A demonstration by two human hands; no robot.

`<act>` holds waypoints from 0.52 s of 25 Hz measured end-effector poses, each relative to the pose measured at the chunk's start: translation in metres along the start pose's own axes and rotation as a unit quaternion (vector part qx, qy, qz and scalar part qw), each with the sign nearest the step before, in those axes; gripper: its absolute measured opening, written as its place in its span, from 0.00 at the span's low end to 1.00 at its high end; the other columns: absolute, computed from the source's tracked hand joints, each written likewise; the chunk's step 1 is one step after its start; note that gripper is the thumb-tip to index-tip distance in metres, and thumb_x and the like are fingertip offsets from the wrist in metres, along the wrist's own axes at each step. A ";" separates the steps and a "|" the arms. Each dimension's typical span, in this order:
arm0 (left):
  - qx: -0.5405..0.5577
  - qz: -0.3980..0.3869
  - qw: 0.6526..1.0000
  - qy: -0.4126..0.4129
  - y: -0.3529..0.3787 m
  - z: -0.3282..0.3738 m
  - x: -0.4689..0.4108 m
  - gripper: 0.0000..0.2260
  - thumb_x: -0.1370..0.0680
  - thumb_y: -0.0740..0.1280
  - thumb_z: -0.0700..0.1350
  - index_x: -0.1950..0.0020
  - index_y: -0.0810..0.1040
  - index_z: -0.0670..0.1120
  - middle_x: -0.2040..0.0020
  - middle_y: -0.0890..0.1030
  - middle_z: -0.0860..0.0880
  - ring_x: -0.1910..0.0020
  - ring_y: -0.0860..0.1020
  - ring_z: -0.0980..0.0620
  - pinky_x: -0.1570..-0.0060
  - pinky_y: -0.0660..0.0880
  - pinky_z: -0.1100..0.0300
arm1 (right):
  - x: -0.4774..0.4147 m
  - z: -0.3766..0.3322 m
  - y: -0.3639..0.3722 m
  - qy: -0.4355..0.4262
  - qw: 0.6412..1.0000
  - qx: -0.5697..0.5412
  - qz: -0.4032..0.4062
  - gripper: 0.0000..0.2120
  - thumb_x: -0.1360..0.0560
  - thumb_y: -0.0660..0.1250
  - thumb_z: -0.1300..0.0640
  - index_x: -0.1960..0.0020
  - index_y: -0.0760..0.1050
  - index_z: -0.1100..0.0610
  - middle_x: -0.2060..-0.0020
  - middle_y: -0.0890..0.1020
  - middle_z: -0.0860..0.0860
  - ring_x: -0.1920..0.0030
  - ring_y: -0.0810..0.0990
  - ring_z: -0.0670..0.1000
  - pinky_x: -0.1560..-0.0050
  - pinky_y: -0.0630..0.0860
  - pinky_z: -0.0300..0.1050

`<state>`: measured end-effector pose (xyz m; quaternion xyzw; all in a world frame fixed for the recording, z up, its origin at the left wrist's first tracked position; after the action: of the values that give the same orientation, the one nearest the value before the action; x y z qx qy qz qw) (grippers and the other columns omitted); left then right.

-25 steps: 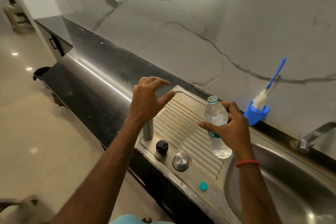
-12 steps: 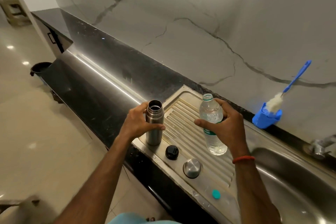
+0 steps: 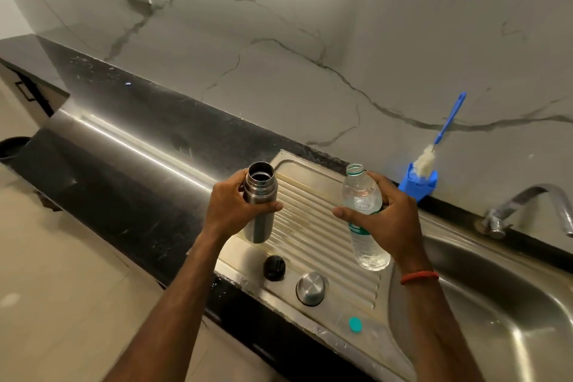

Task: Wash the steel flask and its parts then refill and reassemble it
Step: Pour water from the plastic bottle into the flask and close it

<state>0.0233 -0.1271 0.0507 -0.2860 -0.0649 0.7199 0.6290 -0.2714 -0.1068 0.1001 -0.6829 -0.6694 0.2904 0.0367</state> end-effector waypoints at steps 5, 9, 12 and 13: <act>0.046 -0.019 0.997 0.055 0.039 0.058 -0.014 0.39 0.38 0.78 0.69 0.35 0.79 0.47 0.44 0.84 0.54 0.46 0.82 0.58 0.46 0.82 0.54 | 0.011 0.000 -0.058 -0.008 0.999 0.014 0.041 0.30 0.42 0.79 0.39 0.42 0.77 0.45 0.54 0.83 0.37 0.49 0.82 0.39 0.50 0.77 0.30; 0.062 -0.042 0.995 0.059 0.087 0.103 -0.012 0.36 0.41 0.80 0.68 0.39 0.81 0.51 0.48 0.84 0.56 0.49 0.83 0.56 0.49 0.83 0.49 | 0.027 0.006 -0.113 -0.002 0.996 0.054 0.076 0.30 0.41 0.82 0.41 0.43 0.80 0.49 0.55 0.85 0.40 0.53 0.83 0.40 0.50 0.78 0.36; 0.084 -0.076 0.991 0.070 0.132 0.139 -0.004 0.34 0.41 0.82 0.64 0.39 0.80 0.52 0.49 0.84 0.58 0.49 0.82 0.59 0.49 0.83 0.52 | 0.042 0.012 -0.152 0.000 0.994 0.056 0.093 0.27 0.40 0.83 0.46 0.43 0.80 0.47 0.55 0.85 0.39 0.54 0.84 0.42 0.52 0.81 0.40; 0.091 -0.088 0.990 0.069 0.146 0.147 0.000 0.35 0.41 0.82 0.63 0.38 0.80 0.53 0.48 0.85 0.57 0.49 0.83 0.59 0.49 0.82 0.53 | 0.048 0.012 -0.163 -0.002 0.994 0.060 0.093 0.27 0.39 0.83 0.46 0.43 0.79 0.45 0.55 0.85 0.37 0.54 0.84 0.41 0.53 0.80 0.37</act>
<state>-0.1766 -0.1174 0.1064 -0.2695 0.0192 0.6432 0.7165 -0.4253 -0.0500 0.1446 -0.7384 -0.5842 0.3332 0.0493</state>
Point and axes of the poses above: each hand's wrist, its own x-axis away from the middle knuckle, its own y-axis out of the palm, z = x × y, the point moved 7 cm from there along -x, towards the middle knuckle
